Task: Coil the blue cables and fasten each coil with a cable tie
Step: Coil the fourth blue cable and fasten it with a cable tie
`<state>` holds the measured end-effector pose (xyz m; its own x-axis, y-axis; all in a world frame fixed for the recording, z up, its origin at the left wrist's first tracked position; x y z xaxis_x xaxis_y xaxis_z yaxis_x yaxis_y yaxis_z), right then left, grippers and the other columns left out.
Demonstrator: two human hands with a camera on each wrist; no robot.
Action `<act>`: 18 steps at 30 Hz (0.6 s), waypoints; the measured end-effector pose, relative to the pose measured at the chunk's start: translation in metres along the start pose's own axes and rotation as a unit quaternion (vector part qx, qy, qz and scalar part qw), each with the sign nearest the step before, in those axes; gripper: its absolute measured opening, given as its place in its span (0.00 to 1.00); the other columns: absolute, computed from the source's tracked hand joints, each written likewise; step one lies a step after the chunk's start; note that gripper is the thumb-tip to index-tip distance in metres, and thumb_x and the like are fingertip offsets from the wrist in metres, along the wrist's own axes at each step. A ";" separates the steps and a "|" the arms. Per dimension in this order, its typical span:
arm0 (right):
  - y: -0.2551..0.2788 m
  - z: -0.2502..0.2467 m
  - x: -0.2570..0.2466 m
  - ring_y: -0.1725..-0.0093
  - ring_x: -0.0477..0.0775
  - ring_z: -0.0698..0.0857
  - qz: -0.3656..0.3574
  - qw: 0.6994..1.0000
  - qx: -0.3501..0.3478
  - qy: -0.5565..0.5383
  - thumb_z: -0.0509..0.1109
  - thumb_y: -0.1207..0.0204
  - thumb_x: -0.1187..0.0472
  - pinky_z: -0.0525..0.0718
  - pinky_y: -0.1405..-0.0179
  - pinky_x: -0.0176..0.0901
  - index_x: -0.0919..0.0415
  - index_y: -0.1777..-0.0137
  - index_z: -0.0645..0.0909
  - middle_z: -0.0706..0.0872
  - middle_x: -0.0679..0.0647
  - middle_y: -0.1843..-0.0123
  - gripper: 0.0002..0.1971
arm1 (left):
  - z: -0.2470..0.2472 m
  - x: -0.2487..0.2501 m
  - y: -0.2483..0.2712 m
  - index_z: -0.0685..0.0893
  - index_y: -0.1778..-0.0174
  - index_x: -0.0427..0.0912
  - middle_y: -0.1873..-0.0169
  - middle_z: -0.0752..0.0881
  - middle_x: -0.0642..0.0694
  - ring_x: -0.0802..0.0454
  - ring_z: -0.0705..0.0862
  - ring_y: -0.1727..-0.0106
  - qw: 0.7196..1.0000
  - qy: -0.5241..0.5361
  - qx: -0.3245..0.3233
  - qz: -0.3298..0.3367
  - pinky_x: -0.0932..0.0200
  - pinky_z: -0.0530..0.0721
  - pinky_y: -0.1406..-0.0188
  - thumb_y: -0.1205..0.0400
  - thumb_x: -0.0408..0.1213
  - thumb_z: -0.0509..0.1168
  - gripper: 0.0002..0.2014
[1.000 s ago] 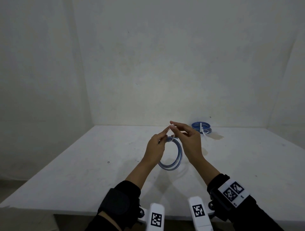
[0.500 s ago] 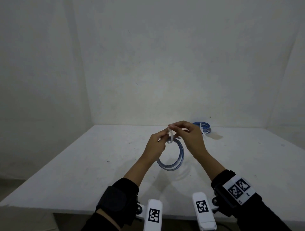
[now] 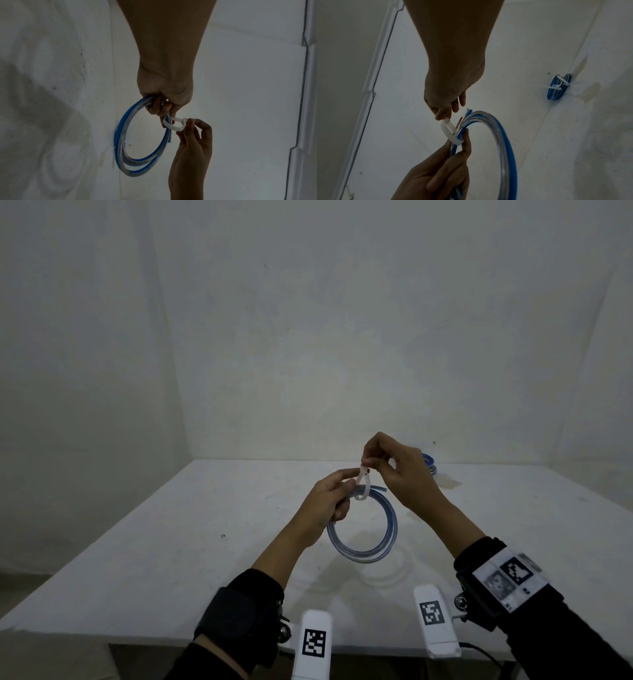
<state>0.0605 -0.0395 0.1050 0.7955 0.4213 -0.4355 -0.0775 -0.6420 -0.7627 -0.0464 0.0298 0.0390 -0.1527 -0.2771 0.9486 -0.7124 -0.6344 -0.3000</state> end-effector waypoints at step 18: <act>-0.001 -0.011 0.001 0.69 0.48 0.91 0.083 0.995 -0.013 -0.059 0.75 0.23 0.62 0.88 0.64 0.34 0.65 0.55 0.81 0.92 0.54 0.67 0.07 | -0.001 0.001 -0.002 0.80 0.40 0.33 0.76 0.75 0.51 0.62 0.65 0.83 0.999 -0.011 0.033 -0.028 0.69 0.63 0.81 0.11 0.32 0.49 0.15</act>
<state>0.0682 -0.0456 0.1103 0.6965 0.3796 -0.6089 -0.1846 -0.7252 -0.6633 -0.0457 0.0320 0.0409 -0.0982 -0.2541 0.9622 -0.6731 -0.6952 -0.2523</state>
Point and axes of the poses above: each hand's wrist, its own y-axis away from the middle knuckle, its own z-axis out of the palm, x = y × z, the point moved 7 cm from there along -y, towards the middle knuckle
